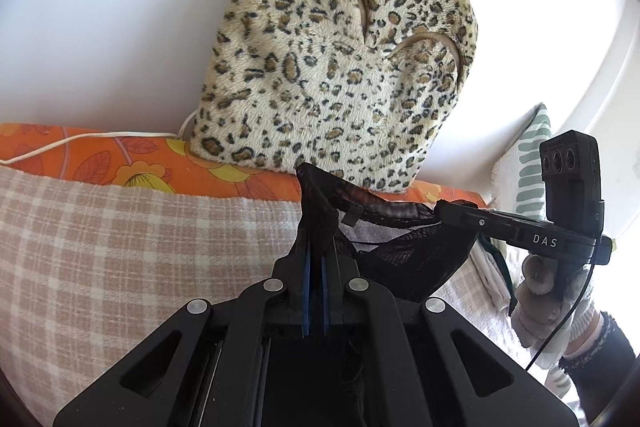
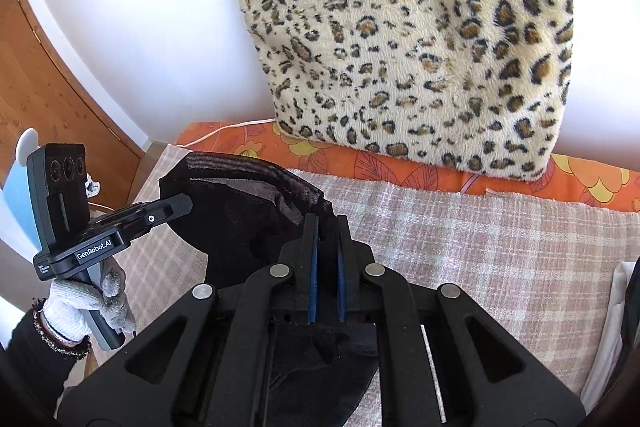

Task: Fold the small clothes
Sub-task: 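Lift the collar end with both tools and fold it over toward the hem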

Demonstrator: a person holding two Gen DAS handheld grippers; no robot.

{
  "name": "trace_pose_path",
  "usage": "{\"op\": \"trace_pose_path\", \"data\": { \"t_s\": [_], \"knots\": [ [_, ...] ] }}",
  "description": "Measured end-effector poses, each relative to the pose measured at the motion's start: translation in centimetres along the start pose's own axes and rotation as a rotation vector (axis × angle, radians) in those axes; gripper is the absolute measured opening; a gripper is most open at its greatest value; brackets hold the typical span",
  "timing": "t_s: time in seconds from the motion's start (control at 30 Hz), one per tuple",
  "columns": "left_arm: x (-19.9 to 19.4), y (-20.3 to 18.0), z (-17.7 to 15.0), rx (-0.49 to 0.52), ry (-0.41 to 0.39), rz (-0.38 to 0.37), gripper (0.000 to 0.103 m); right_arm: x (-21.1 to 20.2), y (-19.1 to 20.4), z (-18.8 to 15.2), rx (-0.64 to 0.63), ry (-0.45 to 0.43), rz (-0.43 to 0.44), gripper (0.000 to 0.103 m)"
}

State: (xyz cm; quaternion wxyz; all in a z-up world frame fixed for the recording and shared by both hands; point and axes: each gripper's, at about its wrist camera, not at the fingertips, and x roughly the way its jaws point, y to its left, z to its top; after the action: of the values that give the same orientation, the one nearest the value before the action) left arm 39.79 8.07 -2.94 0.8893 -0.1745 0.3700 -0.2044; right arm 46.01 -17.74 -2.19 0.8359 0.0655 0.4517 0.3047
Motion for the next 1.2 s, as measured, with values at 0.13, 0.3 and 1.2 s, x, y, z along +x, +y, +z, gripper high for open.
{"op": "trace_pose_path", "data": {
  "t_s": [0.13,0.3,1.2],
  "knots": [
    [-2.3,-2.1,-1.2,0.02,-0.003,-0.015,0.002,-2.1,1.8,-1.4,-0.031,0.005,-0.007,0.008],
    [-5.2,-4.6,-3.4,0.038,0.001,-0.037,0.002,-4.5,4.4,-3.6,-0.067,0.007,-0.013,0.008],
    [-11.7,-8.2,-22.3,0.322,0.164,0.09,0.002,-10.8,8.5,-24.6,-0.197,-0.016,-0.092,0.009]
  ]
}}
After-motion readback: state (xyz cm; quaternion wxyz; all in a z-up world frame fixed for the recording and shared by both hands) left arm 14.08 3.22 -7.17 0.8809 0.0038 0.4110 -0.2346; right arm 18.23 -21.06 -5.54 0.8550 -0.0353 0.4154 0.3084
